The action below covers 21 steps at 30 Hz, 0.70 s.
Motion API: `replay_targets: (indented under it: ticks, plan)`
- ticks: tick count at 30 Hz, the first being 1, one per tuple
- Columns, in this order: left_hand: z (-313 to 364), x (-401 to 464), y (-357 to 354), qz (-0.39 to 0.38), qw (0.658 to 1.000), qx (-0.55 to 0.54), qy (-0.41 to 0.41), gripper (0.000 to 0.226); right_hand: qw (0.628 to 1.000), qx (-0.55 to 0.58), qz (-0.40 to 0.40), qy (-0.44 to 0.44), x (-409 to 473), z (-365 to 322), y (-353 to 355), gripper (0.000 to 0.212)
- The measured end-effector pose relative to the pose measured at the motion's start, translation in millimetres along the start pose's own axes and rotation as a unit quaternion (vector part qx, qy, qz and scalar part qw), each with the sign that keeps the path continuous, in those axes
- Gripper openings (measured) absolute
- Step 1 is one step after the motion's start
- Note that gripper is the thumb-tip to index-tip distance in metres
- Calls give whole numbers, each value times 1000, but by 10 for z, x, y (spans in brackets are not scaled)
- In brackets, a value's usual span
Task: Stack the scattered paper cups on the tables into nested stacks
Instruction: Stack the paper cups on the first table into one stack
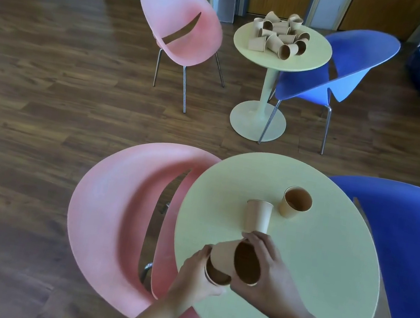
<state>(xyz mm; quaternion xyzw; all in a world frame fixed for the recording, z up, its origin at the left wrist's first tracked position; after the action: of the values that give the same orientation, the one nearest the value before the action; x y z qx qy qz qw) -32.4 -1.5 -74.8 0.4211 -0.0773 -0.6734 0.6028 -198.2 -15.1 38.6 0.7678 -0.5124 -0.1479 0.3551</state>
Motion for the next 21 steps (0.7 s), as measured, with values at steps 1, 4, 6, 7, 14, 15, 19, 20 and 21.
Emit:
replay_targets:
  ticks: [1,4,6,7,14,15,19,20,21]
  plan:
    - [6,0,4,2,1000,-3,2,70,1000,-17,-12,14,-5,0,-53,74]
    - [-3,-2,-9,3,1000,-23,-9,70,997,-48,-54,37,-24,35,-219,72]
    - [11,-18,1,0,999,-35,-7,64,994,-63,-75,47,-26,62,-326,72]
    - [20,-24,10,-3,999,-37,-8,62,992,-74,-88,52,-20,77,-380,73]
    - [-40,-33,4,-28,998,-64,1,73,971,-118,-205,16,-4,253,-714,78]
    - [-41,-33,5,-27,998,-61,0,73,971,-117,-206,12,-16,276,-737,82]
    - [-50,-24,13,-29,998,-59,2,74,980,-104,-171,17,-62,382,-830,80]
    - [-45,-21,12,-32,998,-61,2,74,981,-99,-166,17,-51,379,-825,80]
    - [-35,-13,15,-33,997,-68,1,74,981,-92,-168,14,-29,374,-815,81]
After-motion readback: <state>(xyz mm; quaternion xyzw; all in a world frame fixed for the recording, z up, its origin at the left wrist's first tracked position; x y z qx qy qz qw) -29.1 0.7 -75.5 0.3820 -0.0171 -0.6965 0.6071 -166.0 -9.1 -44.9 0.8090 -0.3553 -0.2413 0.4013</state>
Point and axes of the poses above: each hand's wrist, its own x-axis towards the middle knuckle, its own y-axis out of the back of the hand, z = x × y, the point moved 3 cm from there along x, towards the middle knuckle, and after that the axes turned 11 degrees about y, right-handed, at the moved point
